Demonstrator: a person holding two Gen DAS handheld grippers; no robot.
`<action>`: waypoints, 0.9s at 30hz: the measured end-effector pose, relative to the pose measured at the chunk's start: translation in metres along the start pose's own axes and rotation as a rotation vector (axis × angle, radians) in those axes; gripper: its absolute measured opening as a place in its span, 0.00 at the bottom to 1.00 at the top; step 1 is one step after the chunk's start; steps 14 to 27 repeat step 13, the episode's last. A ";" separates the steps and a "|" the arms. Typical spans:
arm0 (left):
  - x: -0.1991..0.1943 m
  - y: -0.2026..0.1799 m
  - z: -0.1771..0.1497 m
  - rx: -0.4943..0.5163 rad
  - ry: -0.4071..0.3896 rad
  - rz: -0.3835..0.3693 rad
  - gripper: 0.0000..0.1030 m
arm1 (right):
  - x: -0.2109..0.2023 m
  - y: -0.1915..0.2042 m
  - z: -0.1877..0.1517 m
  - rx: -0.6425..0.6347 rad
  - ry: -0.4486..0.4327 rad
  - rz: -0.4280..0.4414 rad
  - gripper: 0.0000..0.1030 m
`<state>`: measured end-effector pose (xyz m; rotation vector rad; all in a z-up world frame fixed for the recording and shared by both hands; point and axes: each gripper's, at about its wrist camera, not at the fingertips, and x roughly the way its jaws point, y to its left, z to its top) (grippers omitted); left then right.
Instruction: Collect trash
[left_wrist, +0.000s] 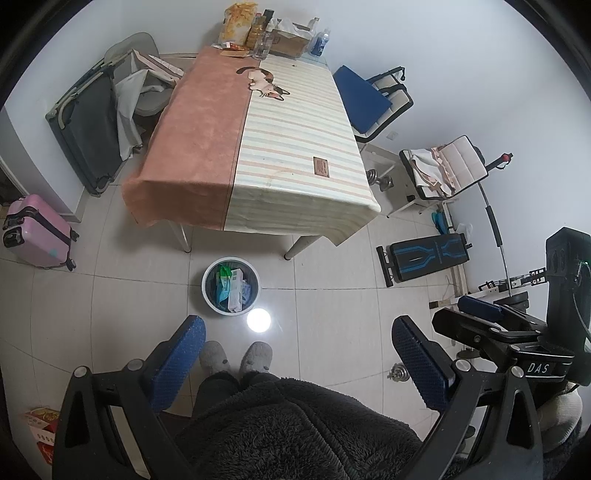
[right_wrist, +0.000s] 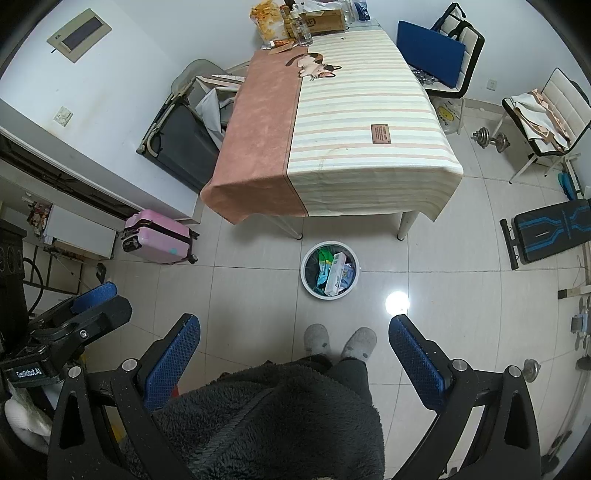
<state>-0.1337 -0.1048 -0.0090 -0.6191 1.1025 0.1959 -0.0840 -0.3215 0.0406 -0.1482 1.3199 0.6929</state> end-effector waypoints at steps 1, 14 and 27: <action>0.000 0.000 0.000 0.000 0.000 0.000 1.00 | 0.000 -0.001 0.000 -0.001 0.000 0.000 1.00; -0.001 0.000 0.000 0.002 -0.001 -0.002 1.00 | -0.003 -0.002 0.001 -0.002 0.001 0.004 1.00; -0.001 0.000 0.000 0.002 -0.001 -0.002 1.00 | -0.003 -0.002 0.001 -0.002 0.001 0.004 1.00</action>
